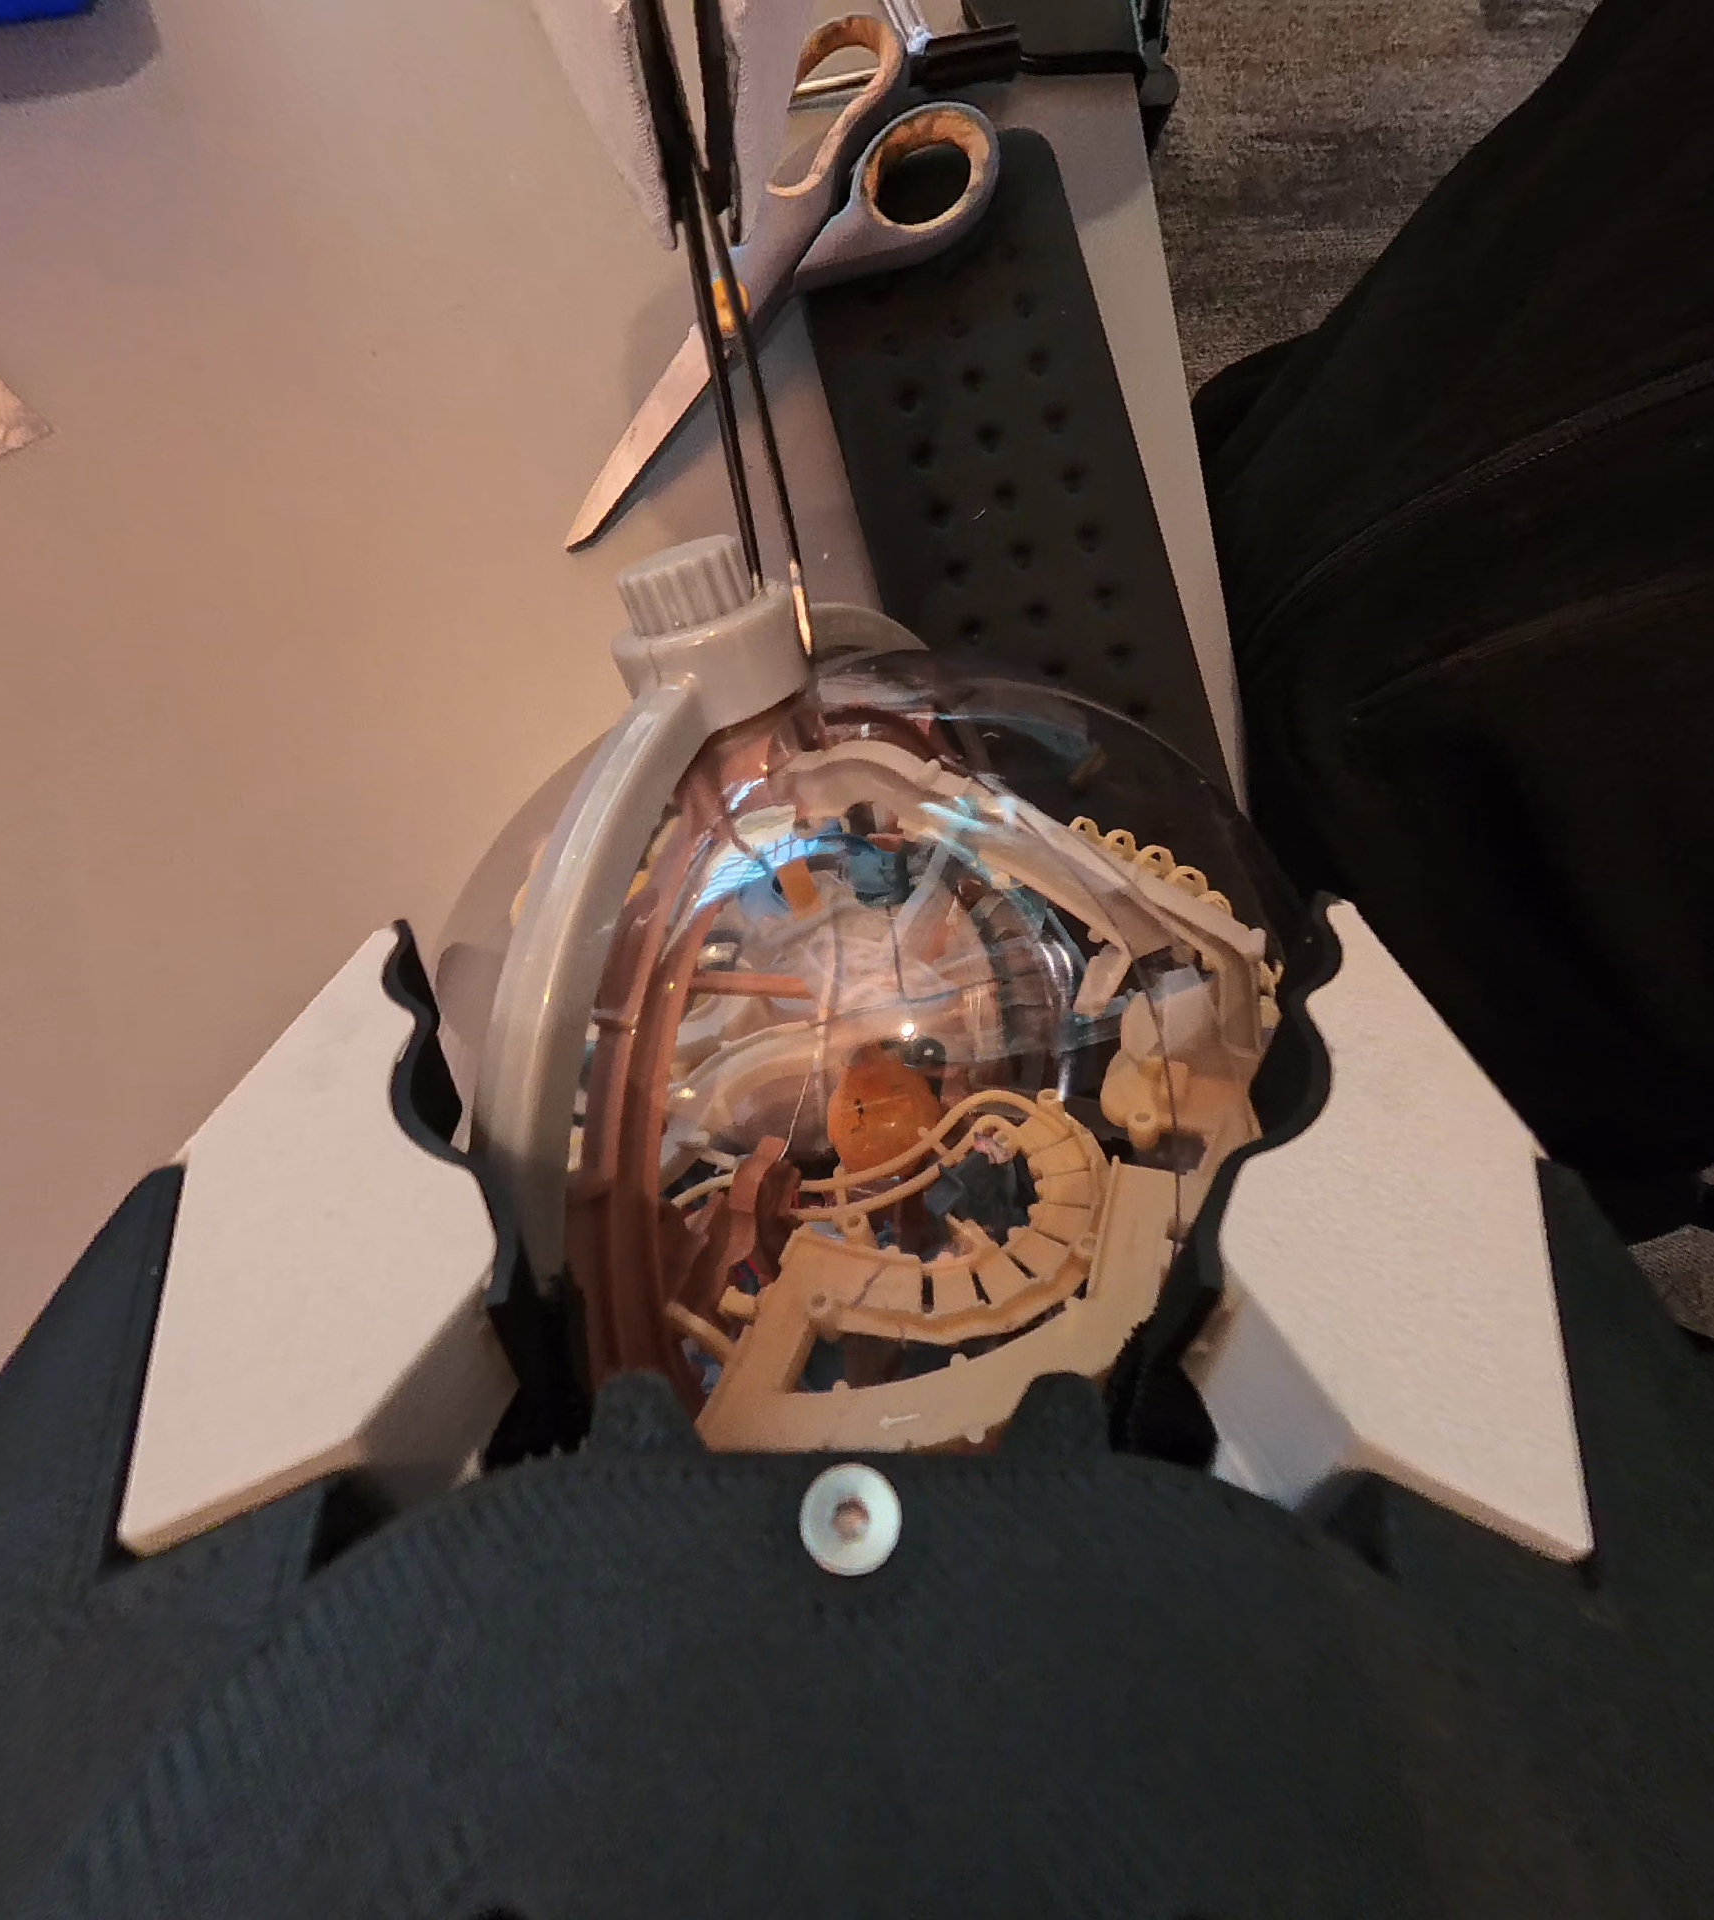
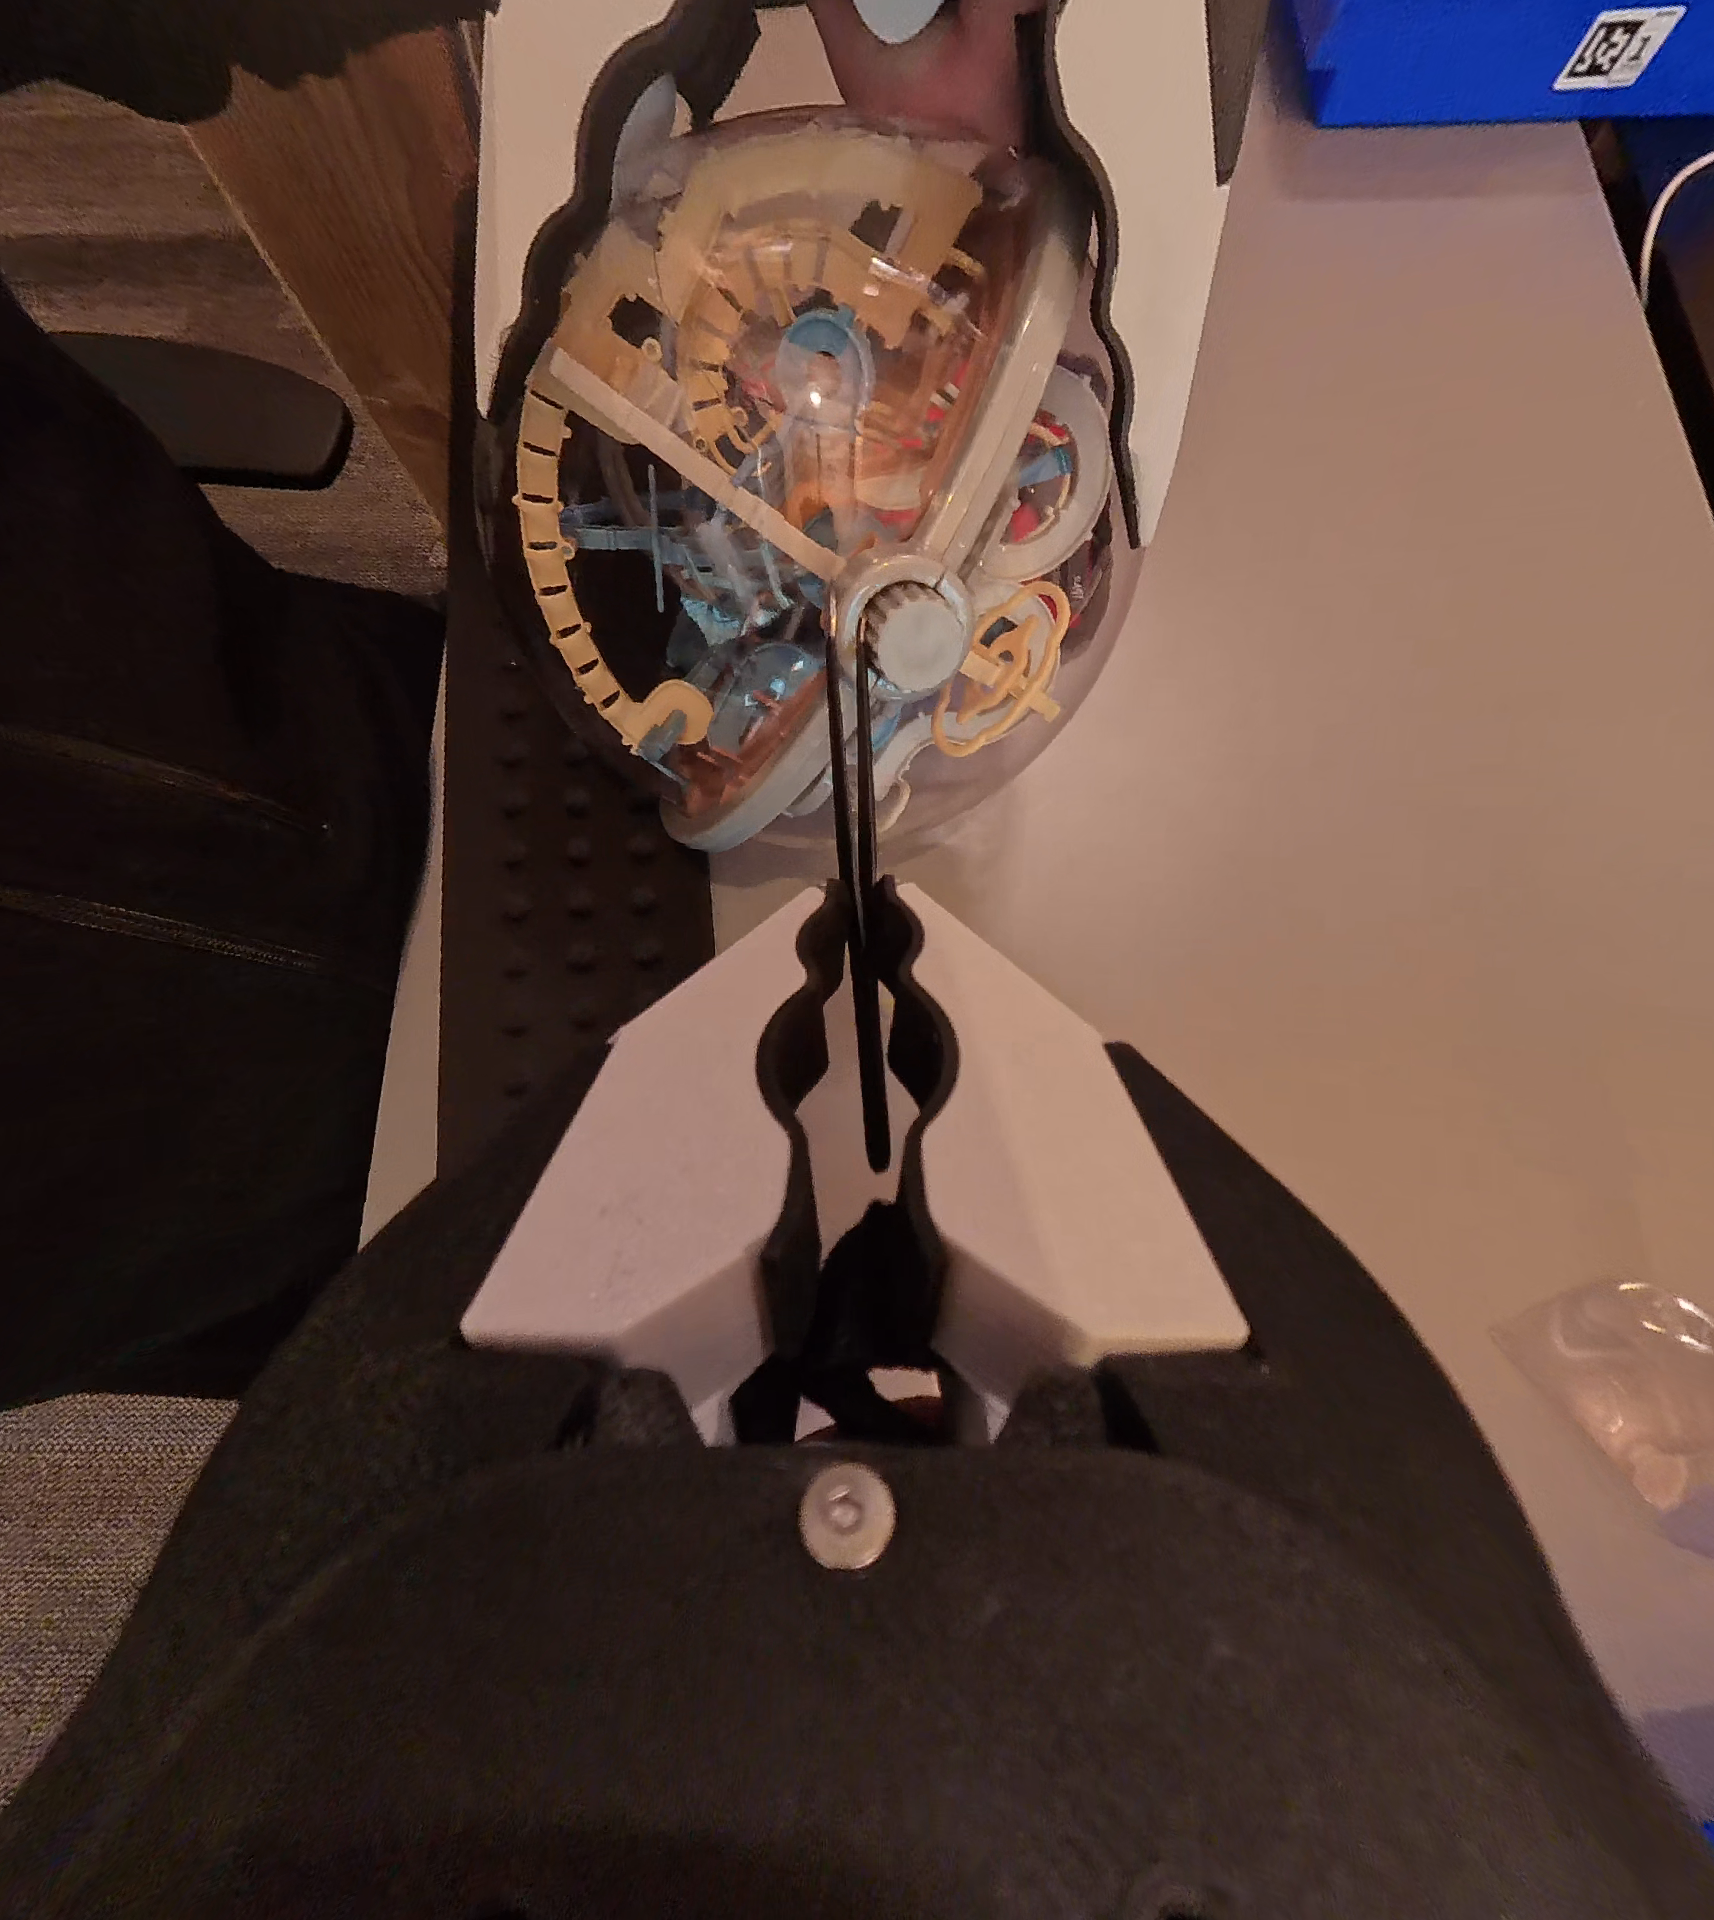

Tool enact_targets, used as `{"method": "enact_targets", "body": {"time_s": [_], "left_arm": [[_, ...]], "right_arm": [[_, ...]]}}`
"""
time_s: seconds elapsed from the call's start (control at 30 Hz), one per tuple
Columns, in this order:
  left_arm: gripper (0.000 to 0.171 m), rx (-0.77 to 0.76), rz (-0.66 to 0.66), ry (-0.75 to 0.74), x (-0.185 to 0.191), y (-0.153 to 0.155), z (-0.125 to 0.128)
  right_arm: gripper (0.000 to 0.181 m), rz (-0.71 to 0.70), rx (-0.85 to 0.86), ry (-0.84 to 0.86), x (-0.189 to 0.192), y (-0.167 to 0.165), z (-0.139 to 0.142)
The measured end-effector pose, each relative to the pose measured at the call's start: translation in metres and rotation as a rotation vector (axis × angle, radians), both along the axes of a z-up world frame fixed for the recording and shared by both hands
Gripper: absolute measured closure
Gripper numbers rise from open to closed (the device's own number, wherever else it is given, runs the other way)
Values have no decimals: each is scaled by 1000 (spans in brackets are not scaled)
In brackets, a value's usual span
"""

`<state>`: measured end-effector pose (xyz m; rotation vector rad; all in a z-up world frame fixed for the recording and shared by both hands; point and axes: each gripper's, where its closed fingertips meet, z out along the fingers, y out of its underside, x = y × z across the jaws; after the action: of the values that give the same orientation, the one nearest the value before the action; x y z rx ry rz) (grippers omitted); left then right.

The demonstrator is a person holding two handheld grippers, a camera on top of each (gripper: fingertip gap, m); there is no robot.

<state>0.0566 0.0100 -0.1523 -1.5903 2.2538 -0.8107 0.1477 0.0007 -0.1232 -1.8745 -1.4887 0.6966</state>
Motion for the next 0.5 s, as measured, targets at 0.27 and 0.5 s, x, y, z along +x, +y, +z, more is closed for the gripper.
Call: {"method": "enact_targets", "body": {"time_s": [0.27,0.5], "left_arm": [[17,3,4,-9,0,-1,0],[16,9,-15,8,3,-3,-1]], "right_arm": [[179,-27,20,100,-2,-7,0],[179,-49,76,89,-1,-15,-10]]}}
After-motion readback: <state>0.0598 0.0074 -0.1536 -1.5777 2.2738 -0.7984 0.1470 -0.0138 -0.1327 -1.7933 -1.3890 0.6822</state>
